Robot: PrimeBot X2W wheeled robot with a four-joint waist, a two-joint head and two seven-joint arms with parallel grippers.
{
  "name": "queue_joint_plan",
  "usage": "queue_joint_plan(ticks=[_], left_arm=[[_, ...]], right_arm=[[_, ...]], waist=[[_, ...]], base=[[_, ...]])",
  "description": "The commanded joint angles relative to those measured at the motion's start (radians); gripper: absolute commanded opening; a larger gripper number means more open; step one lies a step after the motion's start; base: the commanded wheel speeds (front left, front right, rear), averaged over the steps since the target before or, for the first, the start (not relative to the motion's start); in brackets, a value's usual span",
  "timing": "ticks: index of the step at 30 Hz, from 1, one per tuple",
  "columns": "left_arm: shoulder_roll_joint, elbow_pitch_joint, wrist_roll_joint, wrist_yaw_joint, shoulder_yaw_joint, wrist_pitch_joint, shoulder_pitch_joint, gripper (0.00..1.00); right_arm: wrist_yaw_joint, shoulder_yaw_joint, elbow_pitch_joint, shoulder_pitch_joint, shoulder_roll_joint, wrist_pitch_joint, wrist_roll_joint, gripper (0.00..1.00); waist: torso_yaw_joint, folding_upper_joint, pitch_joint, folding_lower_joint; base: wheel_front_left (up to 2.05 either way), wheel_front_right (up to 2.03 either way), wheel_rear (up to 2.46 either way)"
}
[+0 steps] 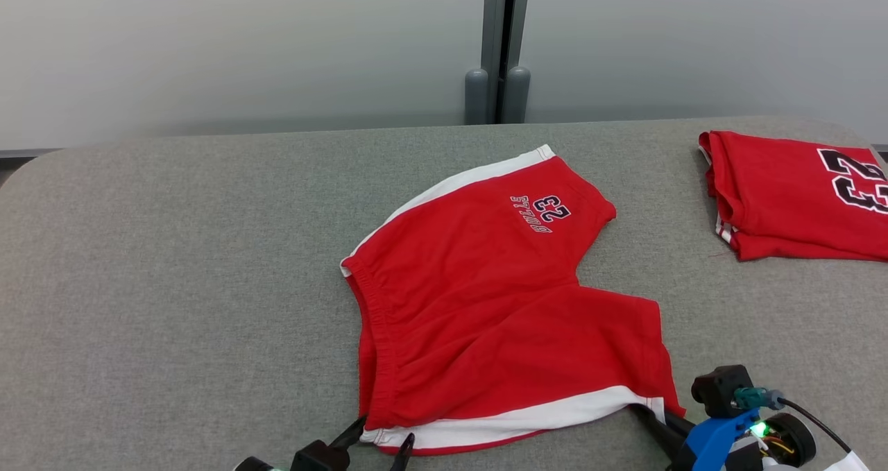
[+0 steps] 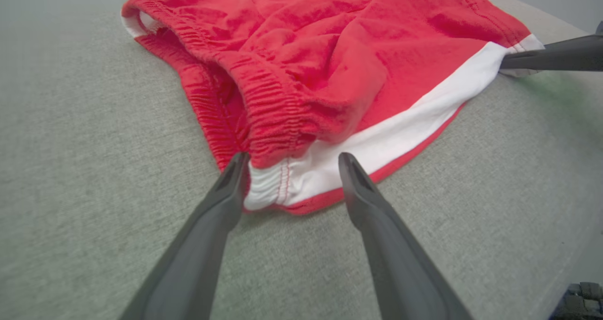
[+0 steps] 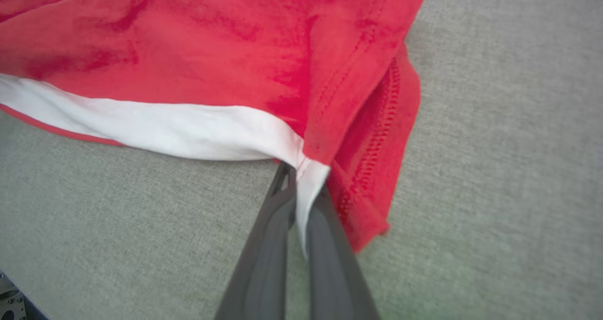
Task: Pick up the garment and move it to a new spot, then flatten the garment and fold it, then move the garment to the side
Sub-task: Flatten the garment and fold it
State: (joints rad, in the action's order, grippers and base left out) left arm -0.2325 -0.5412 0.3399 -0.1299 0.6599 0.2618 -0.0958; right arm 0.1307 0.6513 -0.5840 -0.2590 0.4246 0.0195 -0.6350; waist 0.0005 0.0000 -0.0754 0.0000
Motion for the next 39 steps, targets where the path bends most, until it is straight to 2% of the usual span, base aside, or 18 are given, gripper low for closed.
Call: queue_joint_plan(ticks=[1, 3, 4, 5, 12, 19, 27, 33, 39], left_arm=[[-0.003, -0.005, 0.005, -0.001, 0.006, 0.004, -0.018, 1.00], [0.000, -0.017, 0.023, -0.001, 0.028, 0.004, -0.030, 1.00], [-0.001, -0.019, 0.031, -0.001, 0.036, 0.004, -0.038, 0.71], [-0.001, -0.022, 0.044, -0.001, 0.048, 0.004, -0.041, 0.00], [-0.014, -0.018, 0.115, -0.001, 0.086, 0.004, -0.069, 0.00], [-0.035, 0.048, 0.147, -0.001, 0.064, 0.004, -0.073, 0.00], [-0.042, 0.158, 0.222, -0.001, 0.002, 0.004, -0.127, 0.00], [-0.066, 0.197, 0.295, -0.001, -0.024, 0.004, -0.318, 0.00], [-0.087, 0.153, 0.418, -0.001, -0.020, -0.034, -0.628, 0.00]], right_arm=[[0.000, 0.005, -0.005, -0.013, 0.006, 0.007, -0.004, 0.00], [0.000, 0.012, -0.007, -0.017, 0.007, 0.010, -0.010, 0.00], [0.000, 0.014, -0.008, -0.019, 0.008, 0.013, -0.011, 0.00], [0.000, 0.018, -0.008, -0.020, 0.008, 0.017, -0.011, 0.00], [0.000, 0.043, 0.027, -0.021, 0.027, 0.039, -0.049, 0.00], [0.000, 0.045, 0.096, 0.004, 0.072, 0.071, -0.100, 0.00], [0.000, 0.010, 0.177, -0.031, 0.092, 0.099, -0.151, 0.00], [0.000, -0.038, 0.230, -0.164, 0.100, 0.083, -0.182, 0.00], [0.000, -0.042, 0.219, -0.439, 0.065, 0.030, -0.230, 0.00]], waist=[[-0.002, 0.0000, 0.000, 0.0000], [-0.006, 0.0000, -0.001, 0.0000], [-0.007, 0.0000, -0.001, 0.0000], [-0.008, 0.0000, -0.001, 0.0000], [-0.002, 0.0000, -0.001, 0.0000], [0.006, 0.0000, 0.007, 0.0000], [0.005, 0.0000, 0.002, 0.0000], [0.003, 0.0000, -0.051, 0.0000], [-0.017, 0.0000, -0.168, 0.0000]], base=[[0.00, 0.00, 0.00], [0.00, 0.00, 0.00], [0.00, 0.00, 0.00], [0.00, 0.00, 0.00], [0.00, 0.00, 0.00], [0.00, 0.00, 0.00], [0.00, 0.00, 0.00], [0.00, 0.00, 0.00], [0.00, 0.00, 0.00]])
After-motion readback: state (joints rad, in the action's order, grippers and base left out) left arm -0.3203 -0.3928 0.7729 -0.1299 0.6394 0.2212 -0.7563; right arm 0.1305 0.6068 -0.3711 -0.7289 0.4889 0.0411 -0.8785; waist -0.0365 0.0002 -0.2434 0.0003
